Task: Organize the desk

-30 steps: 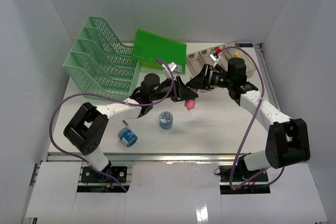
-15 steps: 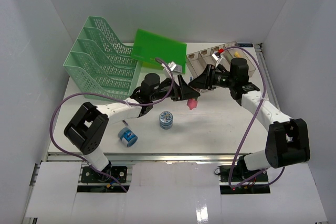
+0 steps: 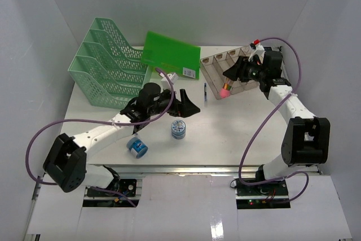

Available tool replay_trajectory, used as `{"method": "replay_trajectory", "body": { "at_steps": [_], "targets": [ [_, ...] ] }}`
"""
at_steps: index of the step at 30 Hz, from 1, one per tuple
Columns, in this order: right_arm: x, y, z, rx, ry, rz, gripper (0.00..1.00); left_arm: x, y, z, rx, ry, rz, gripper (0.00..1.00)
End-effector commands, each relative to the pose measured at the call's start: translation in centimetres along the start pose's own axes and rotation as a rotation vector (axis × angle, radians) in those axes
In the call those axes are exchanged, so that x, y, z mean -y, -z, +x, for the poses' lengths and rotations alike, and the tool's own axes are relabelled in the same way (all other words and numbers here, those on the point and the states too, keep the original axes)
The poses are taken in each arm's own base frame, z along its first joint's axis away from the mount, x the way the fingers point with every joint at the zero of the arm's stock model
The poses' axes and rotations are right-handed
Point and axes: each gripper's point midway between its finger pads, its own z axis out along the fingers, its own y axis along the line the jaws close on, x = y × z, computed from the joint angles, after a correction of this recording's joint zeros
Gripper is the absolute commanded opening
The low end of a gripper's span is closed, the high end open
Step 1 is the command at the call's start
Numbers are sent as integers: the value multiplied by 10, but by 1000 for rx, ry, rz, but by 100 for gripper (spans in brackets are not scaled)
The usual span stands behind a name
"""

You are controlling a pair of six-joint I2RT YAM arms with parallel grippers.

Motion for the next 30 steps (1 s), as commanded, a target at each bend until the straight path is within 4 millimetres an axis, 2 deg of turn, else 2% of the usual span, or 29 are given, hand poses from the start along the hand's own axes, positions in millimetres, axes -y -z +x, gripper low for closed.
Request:
{"method": "replay_trajectory", "body": {
  "at_steps": [1,6,9,15,18,23,24,30],
  "targets": [
    [48,6,-82,243,264,300,8,-40,36,8,-11,-136,-231,98],
    [100,8,-122,348,349,561,8,-54,59,15,11,-199,-302,98],
    [116,12,-147,418,418,661,8,-59,70,24,23,-231,-306,98],
    [161,-7,-141,339,519,799,8,-59,80,22,60,-249,-313,98],
    [169,-15,-141,310,566,811,8,-57,81,20,72,-250,-310,98],
    [185,-33,-124,219,630,823,9,-60,80,22,61,-249,-317,98],
    [186,-36,-125,212,640,816,9,-60,79,23,59,-248,-319,98],
    [196,-64,-97,69,705,790,21,-54,76,29,41,-233,-272,98]
  ]
}}
